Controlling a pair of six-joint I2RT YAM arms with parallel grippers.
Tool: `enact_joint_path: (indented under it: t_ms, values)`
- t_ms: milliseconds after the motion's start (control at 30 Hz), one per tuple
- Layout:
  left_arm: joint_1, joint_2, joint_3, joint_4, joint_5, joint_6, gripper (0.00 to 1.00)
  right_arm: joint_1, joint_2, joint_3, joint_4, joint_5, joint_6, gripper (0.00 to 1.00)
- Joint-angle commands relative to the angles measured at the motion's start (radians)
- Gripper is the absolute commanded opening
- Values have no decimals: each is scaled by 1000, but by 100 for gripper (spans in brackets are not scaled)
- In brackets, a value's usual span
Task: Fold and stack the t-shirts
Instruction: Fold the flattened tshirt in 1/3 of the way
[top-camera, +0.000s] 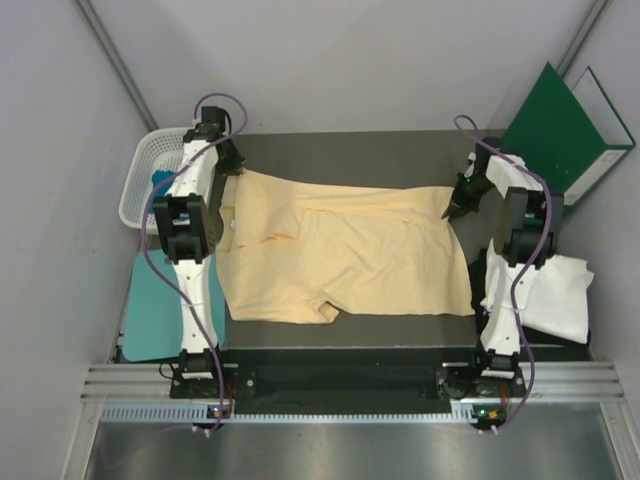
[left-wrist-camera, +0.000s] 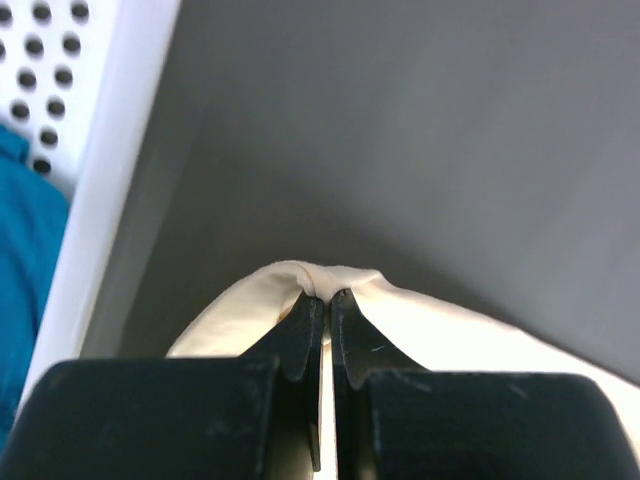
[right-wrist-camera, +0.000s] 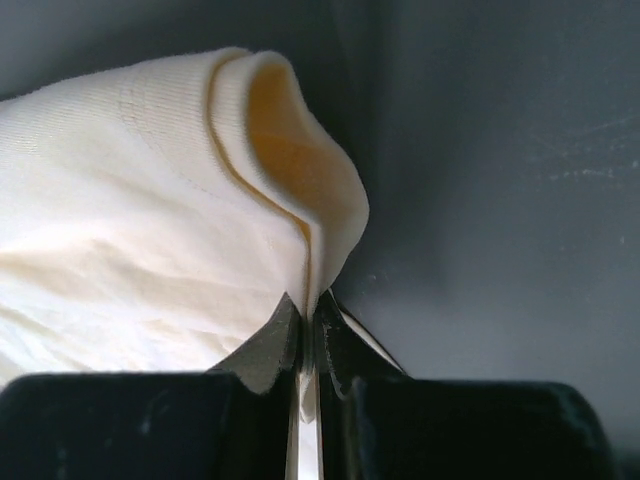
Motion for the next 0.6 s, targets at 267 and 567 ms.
enact_joint_path:
  t_ms: [267, 567]
  values:
    - [14, 79, 135, 167, -68, -74, 0, -54, 195, 261, 72, 160, -45, 0]
    - [14, 84, 146, 261, -29, -96, 95, -58, 232, 366, 126, 131, 4, 21]
